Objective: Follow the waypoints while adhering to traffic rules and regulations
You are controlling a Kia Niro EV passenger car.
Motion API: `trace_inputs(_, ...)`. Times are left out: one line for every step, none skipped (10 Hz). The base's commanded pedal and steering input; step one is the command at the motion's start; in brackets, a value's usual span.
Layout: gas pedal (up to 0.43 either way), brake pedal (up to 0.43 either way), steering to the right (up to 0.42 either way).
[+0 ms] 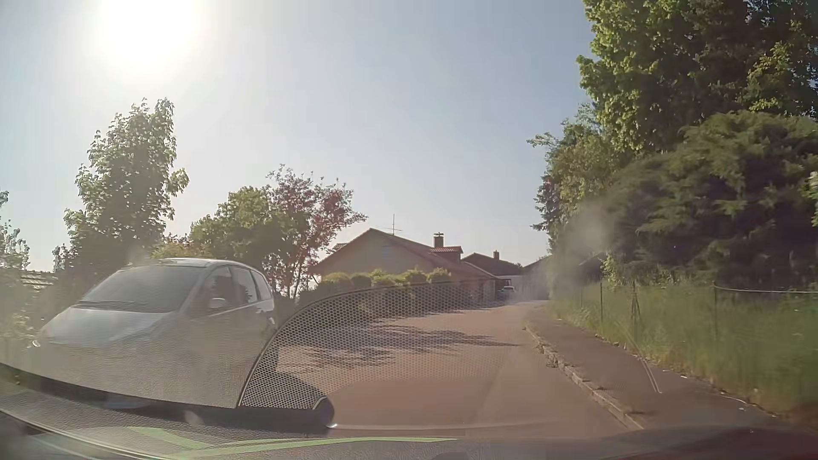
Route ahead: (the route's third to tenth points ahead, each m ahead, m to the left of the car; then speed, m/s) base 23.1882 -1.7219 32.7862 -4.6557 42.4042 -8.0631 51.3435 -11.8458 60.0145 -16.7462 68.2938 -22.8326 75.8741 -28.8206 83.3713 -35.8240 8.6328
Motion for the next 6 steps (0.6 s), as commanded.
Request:
trace_inputs(0.130, 0.000, 0.052)
trace_inputs(0.130, 0.000, 0.052)
trace_inputs(0.130, 0.000, 0.051)
trace_inputs(0.130, 0.000, 0.048)
trace_inputs(0.130, 0.000, 0.046)
trace_inputs(0.130, 0.000, 0.044)
